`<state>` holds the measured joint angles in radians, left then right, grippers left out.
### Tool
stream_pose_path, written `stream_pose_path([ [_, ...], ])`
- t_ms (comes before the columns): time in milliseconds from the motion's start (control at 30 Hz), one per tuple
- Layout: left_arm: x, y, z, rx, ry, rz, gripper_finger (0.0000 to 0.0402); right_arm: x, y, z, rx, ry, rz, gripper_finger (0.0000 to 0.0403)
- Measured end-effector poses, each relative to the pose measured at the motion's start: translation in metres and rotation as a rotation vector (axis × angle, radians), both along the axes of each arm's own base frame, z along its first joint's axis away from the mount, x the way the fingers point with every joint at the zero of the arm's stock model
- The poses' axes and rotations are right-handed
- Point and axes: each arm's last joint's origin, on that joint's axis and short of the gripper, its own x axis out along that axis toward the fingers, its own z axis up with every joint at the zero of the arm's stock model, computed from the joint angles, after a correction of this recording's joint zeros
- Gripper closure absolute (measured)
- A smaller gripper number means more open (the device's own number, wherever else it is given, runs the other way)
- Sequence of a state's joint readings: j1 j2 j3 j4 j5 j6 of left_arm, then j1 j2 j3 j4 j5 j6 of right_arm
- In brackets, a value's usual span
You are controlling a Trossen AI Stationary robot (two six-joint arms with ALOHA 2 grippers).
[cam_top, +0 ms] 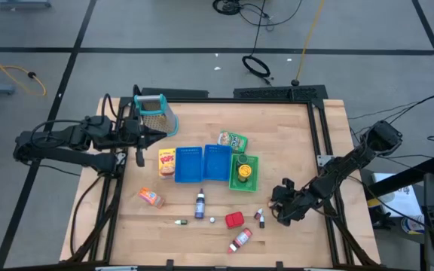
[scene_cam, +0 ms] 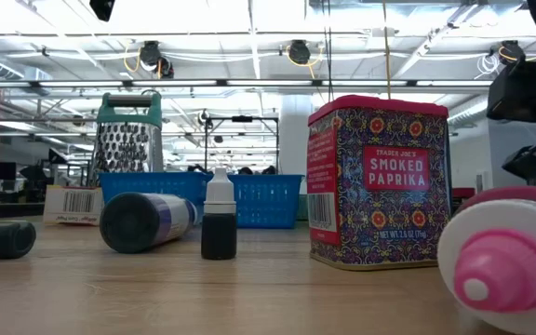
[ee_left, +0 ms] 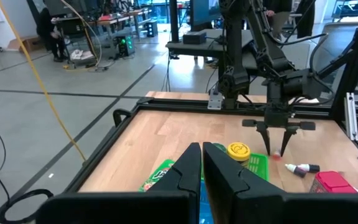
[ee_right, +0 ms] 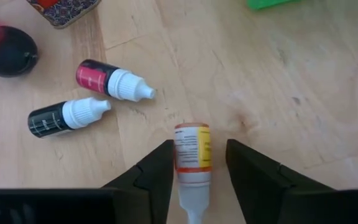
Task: Pick & Place Kitchen Items
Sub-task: Put the small yellow food coloring bottle into the right blue bin
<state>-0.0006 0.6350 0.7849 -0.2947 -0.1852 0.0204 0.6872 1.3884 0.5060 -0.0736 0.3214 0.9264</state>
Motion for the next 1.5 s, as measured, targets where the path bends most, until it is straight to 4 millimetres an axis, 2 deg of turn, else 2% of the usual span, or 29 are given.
stream_pose_path([
  [300, 0.0, 0.0, 0.0, 0.001, 0.0, 0.0, 0.038, -0.001, 0.0, 0.0, 0.002, 0.012, 0.011, 0.0342],
  [733, 0.0, 0.0, 0.0, 0.001, 0.0, 0.0, 0.038, 0.003, -0.006, 0.005, -0.019, -0.02, -0.004, 0.0343],
  [1067, 0.0, 0.0, 0.0, 0.001, 0.0, 0.0, 0.038, 0.013, -0.02, 0.05, -0.017, -0.212, 0.048, 0.0345],
  [1300, 0.0, 0.0, 0.0, 0.001, 0.0, 0.0, 0.038, 0.02, -0.04, 0.083, -0.047, -0.354, 0.034, 0.0345],
  [1500, 0.0, 0.0, 0.0, 0.002, 0.0, 0.0, 0.038, 0.035, -0.058, 0.108, -0.128, -0.48, 0.025, 0.0345],
])
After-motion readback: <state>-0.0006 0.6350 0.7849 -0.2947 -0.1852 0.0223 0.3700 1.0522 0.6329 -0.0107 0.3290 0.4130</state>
